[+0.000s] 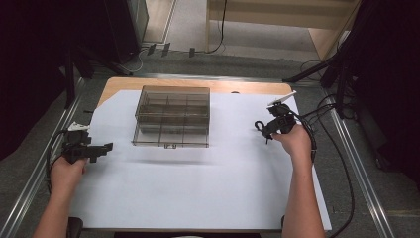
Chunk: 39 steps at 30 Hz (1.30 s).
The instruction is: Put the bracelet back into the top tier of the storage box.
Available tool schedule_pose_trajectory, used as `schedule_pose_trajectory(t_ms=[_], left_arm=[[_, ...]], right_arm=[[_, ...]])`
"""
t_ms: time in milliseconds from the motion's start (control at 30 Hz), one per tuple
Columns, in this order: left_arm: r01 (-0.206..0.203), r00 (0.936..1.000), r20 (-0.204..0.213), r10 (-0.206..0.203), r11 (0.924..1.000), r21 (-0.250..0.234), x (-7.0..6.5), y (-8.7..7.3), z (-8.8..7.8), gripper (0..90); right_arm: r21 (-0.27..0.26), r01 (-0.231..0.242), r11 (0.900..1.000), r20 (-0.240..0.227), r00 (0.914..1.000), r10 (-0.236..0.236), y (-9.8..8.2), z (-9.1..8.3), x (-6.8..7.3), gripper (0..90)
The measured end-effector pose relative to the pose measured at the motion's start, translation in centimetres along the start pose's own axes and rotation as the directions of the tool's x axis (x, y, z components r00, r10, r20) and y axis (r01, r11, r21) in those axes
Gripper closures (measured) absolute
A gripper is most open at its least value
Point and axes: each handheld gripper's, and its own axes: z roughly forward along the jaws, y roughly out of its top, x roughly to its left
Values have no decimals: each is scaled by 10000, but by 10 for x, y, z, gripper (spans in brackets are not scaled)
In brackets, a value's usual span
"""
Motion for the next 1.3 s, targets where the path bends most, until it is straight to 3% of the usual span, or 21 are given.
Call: schedule_pose_trajectory(t_ms=[233, 367, 633, 800, 1000, 1300], left_arm=[[-78, 10000, -30, 77, 9997, -210, 0, 2, -1, 140], [-172, 9999, 18, 172, 9998, -91, -1, 2, 0, 140], [-237, 9997, 59, 238, 9997, -86, -4, 5, 3, 140], [-313, 9994, 113, 313, 9995, -56, -4, 7, 4, 140], [-318, 9994, 106, 319, 9995, -76, -5, 8, 5, 140], [-391, 9991, 133, 392, 9992, -84, -6, 9, 6, 140]], right_arm=[[77, 202, 9998, -86, 9998, -201, 3, -1, 13, 787], [173, 499, 9986, -135, 9987, -496, 4, 0, 21, 787], [249, 656, 9975, -152, 9978, -653, 6, -4, 35, 787], [357, 1118, 9931, -99, 9937, -1115, 7, -4, 46, 787], [104, 1448, 9894, -81, 9894, -1448, 9, -9, 61, 787], [150, 1486, 9888, -412, 9882, -1478, 10, -11, 73, 787]])
